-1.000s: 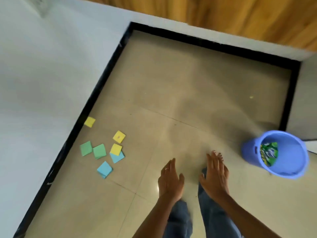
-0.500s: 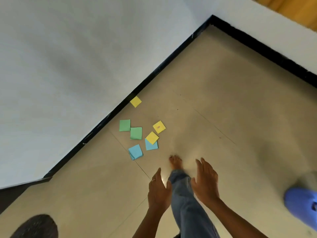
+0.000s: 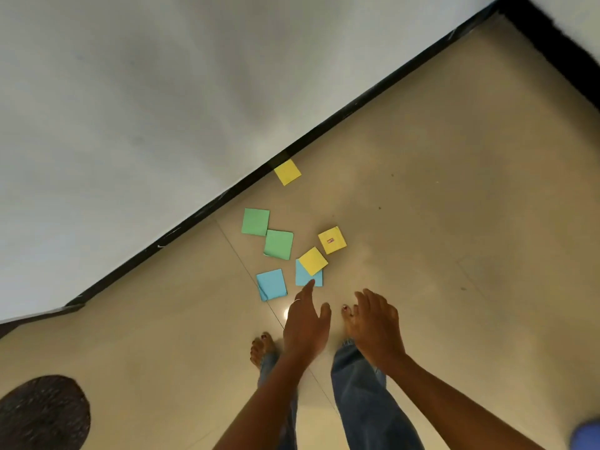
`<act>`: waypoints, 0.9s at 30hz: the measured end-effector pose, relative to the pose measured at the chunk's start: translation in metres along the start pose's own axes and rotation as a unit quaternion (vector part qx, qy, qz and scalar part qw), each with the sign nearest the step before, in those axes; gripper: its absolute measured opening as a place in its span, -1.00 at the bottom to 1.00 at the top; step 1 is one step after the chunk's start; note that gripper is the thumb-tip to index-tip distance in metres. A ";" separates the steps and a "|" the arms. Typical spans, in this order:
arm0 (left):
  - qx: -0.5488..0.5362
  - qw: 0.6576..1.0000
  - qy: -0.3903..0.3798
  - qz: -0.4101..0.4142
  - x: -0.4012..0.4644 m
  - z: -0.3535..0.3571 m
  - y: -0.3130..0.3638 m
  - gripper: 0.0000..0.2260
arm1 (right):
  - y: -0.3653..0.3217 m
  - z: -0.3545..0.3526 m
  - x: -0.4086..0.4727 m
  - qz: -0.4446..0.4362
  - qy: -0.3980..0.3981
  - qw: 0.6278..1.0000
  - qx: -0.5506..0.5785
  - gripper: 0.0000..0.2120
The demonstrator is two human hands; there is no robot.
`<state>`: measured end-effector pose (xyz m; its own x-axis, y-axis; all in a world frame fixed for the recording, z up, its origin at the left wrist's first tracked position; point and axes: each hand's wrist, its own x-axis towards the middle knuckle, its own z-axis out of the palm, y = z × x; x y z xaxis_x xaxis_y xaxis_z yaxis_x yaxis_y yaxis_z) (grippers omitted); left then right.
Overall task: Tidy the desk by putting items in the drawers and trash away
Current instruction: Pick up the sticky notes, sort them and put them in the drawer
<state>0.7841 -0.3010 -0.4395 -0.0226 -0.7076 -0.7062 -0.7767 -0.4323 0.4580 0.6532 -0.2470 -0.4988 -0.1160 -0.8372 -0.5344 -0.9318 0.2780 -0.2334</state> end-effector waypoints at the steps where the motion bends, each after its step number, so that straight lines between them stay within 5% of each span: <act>1: 0.011 1.000 -0.007 0.000 0.013 0.000 -0.011 -0.51 | -0.004 0.009 0.015 0.004 -0.005 1.000 -0.004 -0.50; 17: 0.041 0.998 -0.023 -0.052 0.201 0.063 -0.206 -0.48 | -0.030 0.204 0.195 0.006 -0.003 0.999 0.036 -0.79; 24: 0.024 0.999 -0.022 -0.023 0.240 0.096 -0.220 -0.49 | -0.035 0.237 0.245 0.093 -0.028 0.995 0.002 -0.40; 27: 0.024 0.999 -0.028 -0.020 0.251 0.105 -0.223 -0.49 | -0.037 0.247 0.256 0.100 -0.001 0.994 -0.038 -0.43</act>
<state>0.8853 -0.3234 -0.7752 -0.0247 -0.6571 -0.7534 -0.8067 -0.4320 0.4033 0.7429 -0.3547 -0.8279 -0.3005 -0.7684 -0.5651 -0.9135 0.4023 -0.0613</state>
